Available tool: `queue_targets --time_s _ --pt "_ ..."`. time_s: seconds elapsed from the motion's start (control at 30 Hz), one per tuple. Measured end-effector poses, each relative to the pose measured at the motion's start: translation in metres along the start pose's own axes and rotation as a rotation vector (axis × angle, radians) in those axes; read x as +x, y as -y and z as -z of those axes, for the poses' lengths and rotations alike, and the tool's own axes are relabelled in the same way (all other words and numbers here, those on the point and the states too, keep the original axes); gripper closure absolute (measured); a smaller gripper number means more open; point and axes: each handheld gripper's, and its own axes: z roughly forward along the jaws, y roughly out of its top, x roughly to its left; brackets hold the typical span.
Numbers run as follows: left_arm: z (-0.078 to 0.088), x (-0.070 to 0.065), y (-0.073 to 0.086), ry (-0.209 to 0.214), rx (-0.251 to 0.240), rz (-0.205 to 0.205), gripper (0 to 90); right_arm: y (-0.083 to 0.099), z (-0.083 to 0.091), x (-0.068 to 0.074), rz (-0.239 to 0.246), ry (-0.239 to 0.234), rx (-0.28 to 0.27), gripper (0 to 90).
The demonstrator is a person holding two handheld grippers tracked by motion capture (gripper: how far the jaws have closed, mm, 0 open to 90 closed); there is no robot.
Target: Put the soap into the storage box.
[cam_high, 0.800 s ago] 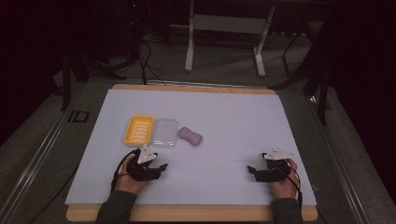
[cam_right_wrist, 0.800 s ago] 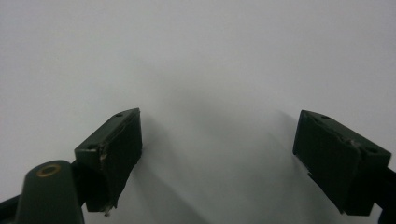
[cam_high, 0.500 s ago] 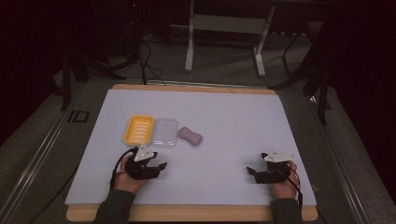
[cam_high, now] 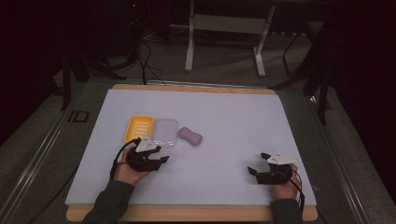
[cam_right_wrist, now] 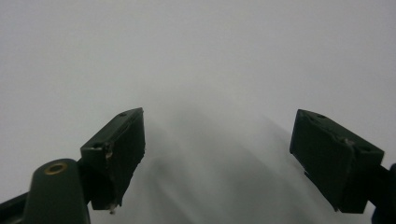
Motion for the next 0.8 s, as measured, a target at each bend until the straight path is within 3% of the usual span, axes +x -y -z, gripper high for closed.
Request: queue_targets --time_s 0.13,0.3,0.43,0.8 --pt "-0.001 0.003 -0.012 0.023 -0.001 -0.009 48.3 0.0 0.0 0.002 0.017 0.004 0.01 17.7" --pt "-0.004 0.004 -0.028 0.035 0.012 -0.049 48.3 0.0 -0.001 0.003 0.025 0.009 0.013 17.8" --pt "0.0 0.008 -0.04 0.05 -0.022 -0.055 48.1 -0.001 -0.001 0.003 0.029 0.007 0.015 17.8" --pt "-0.002 0.019 -0.061 0.079 -0.045 -0.078 46.5 -0.001 -0.001 0.003 0.03 0.001 0.016 17.9"
